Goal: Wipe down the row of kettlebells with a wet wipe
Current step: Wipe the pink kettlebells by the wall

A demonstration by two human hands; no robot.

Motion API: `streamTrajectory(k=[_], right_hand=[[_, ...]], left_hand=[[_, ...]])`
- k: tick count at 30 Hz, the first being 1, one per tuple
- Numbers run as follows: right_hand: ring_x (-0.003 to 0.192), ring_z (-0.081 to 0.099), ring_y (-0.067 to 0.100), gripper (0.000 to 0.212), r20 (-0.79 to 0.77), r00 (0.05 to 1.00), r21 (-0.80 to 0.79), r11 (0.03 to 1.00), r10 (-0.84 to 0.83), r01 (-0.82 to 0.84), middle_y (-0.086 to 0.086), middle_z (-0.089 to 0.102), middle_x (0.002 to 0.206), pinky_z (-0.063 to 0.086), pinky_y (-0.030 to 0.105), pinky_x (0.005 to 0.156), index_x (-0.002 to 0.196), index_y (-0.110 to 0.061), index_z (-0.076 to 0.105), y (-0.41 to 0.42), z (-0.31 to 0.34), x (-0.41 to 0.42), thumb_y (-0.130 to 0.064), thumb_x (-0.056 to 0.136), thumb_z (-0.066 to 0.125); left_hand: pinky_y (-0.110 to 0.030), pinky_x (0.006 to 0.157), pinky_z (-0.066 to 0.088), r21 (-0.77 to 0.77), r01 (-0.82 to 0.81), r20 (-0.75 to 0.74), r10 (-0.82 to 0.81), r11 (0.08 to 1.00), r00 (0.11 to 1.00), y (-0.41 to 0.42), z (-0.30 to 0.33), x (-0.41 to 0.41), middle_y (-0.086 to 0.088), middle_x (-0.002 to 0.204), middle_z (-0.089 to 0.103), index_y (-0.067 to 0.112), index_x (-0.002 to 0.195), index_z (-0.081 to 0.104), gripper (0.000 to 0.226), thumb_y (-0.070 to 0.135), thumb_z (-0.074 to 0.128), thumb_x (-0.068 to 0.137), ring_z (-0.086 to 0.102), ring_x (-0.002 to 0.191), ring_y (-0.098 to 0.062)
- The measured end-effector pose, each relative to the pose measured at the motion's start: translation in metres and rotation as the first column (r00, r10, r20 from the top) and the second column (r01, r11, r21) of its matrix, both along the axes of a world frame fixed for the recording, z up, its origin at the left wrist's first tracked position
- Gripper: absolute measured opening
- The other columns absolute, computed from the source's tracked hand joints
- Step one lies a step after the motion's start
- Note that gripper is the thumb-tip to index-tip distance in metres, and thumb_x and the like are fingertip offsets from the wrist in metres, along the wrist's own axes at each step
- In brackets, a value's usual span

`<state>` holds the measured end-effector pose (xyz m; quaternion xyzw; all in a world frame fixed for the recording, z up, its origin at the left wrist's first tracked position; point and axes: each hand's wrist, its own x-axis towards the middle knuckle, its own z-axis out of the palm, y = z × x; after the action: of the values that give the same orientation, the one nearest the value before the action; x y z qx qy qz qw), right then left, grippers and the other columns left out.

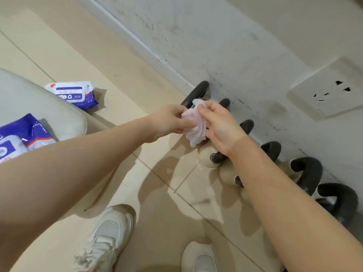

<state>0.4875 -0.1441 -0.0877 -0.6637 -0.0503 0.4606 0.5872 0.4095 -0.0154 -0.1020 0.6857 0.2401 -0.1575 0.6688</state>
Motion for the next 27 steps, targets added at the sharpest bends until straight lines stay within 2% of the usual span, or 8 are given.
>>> streamTrajectory(k=[5, 7, 10, 13, 17, 22, 25, 27], right_hand=[[0.103, 0.062, 0.037, 0.019, 0.109, 0.983, -0.254, 0.952, -0.149, 0.172, 0.013, 0.063, 0.106, 0.052, 0.057, 0.084, 0.088, -0.022, 0.052, 0.021, -0.019, -0.003, -0.034, 0.097, 0.040], [0.096, 0.062, 0.037, 0.022, 0.078, 0.972, -0.319, 0.918, -0.223, 0.237, 0.011, 0.060, 0.096, 0.055, 0.044, 0.069, 0.087, -0.020, 0.052, 0.027, -0.027, -0.007, -0.033, 0.098, 0.038], [0.091, 0.057, 0.029, 0.025, 0.123, 0.919, -0.380, 0.838, -0.375, 0.393, 0.007, 0.056, 0.094, 0.050, 0.038, 0.069, 0.102, -0.015, 0.052, 0.039, -0.032, -0.015, -0.033, 0.097, 0.035], [0.088, 0.056, 0.026, 0.024, 0.404, 0.798, -0.371, 0.717, -0.448, 0.591, 0.007, 0.056, 0.092, 0.045, 0.035, 0.073, 0.101, -0.012, 0.050, 0.042, -0.027, -0.018, -0.028, 0.097, 0.032], [0.064, 0.046, 0.010, 0.020, 0.607, 0.693, -0.308, 0.689, -0.388, 0.656, -0.005, 0.047, 0.071, 0.034, 0.027, 0.056, 0.091, -0.013, 0.045, 0.055, -0.027, -0.025, -0.028, 0.098, 0.033], [0.101, 0.051, 0.015, 0.039, 0.615, 0.743, -0.251, 0.827, -0.266, 0.503, -0.009, 0.059, 0.088, 0.038, 0.036, 0.096, 0.065, -0.018, 0.062, 0.086, -0.044, -0.041, -0.039, 0.091, 0.041], [0.082, 0.056, 0.008, 0.047, 0.622, 0.675, -0.148, 0.788, -0.396, 0.598, -0.009, 0.060, 0.077, 0.039, 0.023, 0.081, 0.067, -0.011, 0.066, 0.084, -0.045, -0.047, -0.029, 0.098, 0.037], [0.069, 0.050, 0.008, 0.028, 0.669, 0.639, -0.178, 0.753, -0.380, 0.634, -0.002, 0.057, 0.079, 0.036, 0.019, 0.067, 0.079, -0.009, 0.061, 0.084, -0.050, -0.045, -0.019, 0.097, 0.043]], left_hand=[[-0.022, 0.056, 0.045, -0.036, -0.033, -0.022, 0.032, 0.999, 0.999, 0.034, -0.015, 0.007, -0.002, 0.065, 0.053, 0.013, 0.078, 0.056, 0.012, 0.010, 0.057, 0.089, 0.050, 0.052, -0.010], [-0.019, 0.046, 0.036, -0.017, -0.015, -0.015, 0.015, 1.000, 1.000, 0.043, -0.015, 0.010, -0.002, 0.058, 0.047, 0.015, 0.076, 0.055, 0.016, 0.011, 0.054, 0.091, 0.040, 0.041, -0.008], [-0.025, 0.054, 0.038, 0.243, 0.022, 0.019, -0.027, 0.970, 0.999, 0.046, -0.017, 0.017, -0.001, 0.068, 0.053, 0.017, 0.085, 0.056, 0.006, 0.018, 0.053, 0.090, 0.048, 0.055, -0.014], [-0.028, 0.071, 0.041, 0.418, -0.078, 0.081, 0.049, 0.905, 0.996, 0.055, -0.024, 0.027, 0.006, 0.087, 0.055, 0.022, 0.107, 0.058, 0.019, 0.022, 0.050, 0.090, 0.051, 0.077, -0.015], [-0.026, 0.074, 0.046, 0.197, -0.103, -0.037, 0.112, 0.975, 0.993, 0.062, -0.036, 0.035, -0.005, 0.103, 0.061, 0.017, 0.113, 0.061, 0.027, 0.015, 0.043, 0.093, 0.055, 0.086, -0.017], [-0.026, 0.077, 0.051, -0.019, -0.065, -0.049, 0.064, 0.998, 0.997, 0.057, -0.038, 0.030, -0.006, 0.089, 0.068, 0.013, 0.093, 0.069, 0.026, 0.016, 0.043, 0.093, 0.062, 0.075, -0.017], [-0.018, 0.062, 0.053, -0.127, -0.115, -0.096, 0.104, 0.985, 0.990, 0.062, -0.035, 0.032, -0.003, 0.079, 0.068, 0.013, 0.088, 0.068, 0.030, 0.011, 0.038, 0.091, 0.064, 0.064, -0.013], [-0.022, 0.060, 0.051, -0.190, -0.175, -0.148, 0.148, 0.966, 0.978, 0.062, -0.034, 0.034, -0.005, 0.082, 0.065, 0.010, 0.097, 0.062, 0.030, 0.017, 0.033, 0.093, 0.061, 0.066, -0.017]])
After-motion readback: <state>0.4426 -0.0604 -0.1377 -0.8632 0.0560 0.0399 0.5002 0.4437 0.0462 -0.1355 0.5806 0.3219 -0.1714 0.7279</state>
